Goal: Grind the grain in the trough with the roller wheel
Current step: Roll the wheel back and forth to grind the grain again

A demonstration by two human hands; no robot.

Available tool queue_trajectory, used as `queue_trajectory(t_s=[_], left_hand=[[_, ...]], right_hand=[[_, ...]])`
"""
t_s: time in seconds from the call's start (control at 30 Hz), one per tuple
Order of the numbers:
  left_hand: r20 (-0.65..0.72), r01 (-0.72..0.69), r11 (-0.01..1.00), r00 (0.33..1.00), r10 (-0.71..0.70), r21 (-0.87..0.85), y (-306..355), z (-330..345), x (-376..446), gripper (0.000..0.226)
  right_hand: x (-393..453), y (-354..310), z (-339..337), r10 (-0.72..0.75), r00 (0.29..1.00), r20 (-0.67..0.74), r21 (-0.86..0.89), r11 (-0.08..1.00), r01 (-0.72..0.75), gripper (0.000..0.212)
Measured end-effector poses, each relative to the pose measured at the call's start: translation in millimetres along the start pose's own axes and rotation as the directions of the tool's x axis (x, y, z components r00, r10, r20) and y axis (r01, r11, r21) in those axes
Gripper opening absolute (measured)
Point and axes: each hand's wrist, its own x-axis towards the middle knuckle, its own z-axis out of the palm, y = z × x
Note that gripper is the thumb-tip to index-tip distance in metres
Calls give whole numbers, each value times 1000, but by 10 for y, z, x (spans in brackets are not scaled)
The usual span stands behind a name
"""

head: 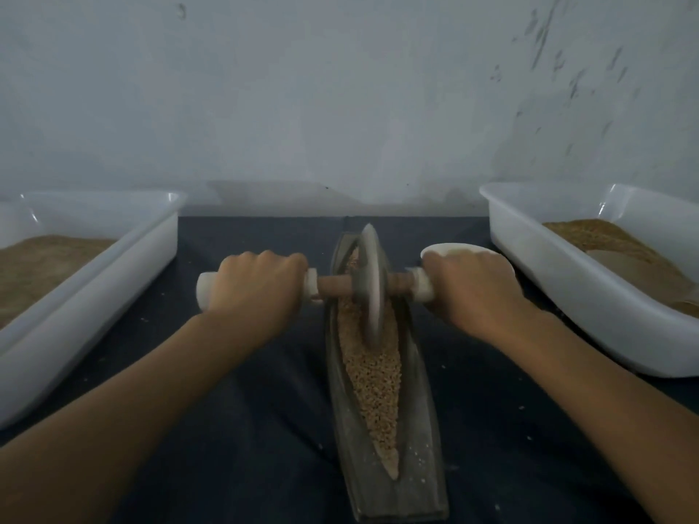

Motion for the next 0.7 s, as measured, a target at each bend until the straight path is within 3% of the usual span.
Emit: queue_trajectory(t_s=[0.1, 0.13, 0.17, 0.23, 0.27, 0.37, 0.5, 0.7], left_hand=[[27, -38, 998, 999, 37, 50, -12, -180, -502, 34], [-12, -74, 996, 997, 74, 58, -27, -249, -669, 39], [-47, -124, 990, 991, 127, 60, -39, -325, -800, 45], [-135, -186, 983, 974, 184, 0, -82, -404, -938, 52], [-114, -178, 984, 978, 173, -29, -89, -406, -938, 53], [-32, -91, 993, 995, 94, 71, -16, -257, -664, 40], [5, 33, 999, 999, -33, -2, -13, 57, -48, 23], [50, 28, 999, 998, -26, -36, -43, 89, 204, 15]], right_hand=[[-487, -39, -327, -134, 985, -104, 11, 991, 136, 49], [-605, -46, -418, -145, 987, -73, 48, 988, 149, 47], [-677, -54, -489, -150, 989, -6, 51, 987, 150, 40], [-698, -48, -493, -95, 960, 263, 25, 995, 92, 32], [-701, -64, -497, -84, 960, 266, 43, 996, 76, 40], [-614, -101, -437, -54, 993, 106, 36, 998, 50, 61], [-92, -30, -76, -25, 1000, -6, -3, 1000, 25, 47], [201, -7, 58, -8, 999, -47, -34, 999, 7, 40]])
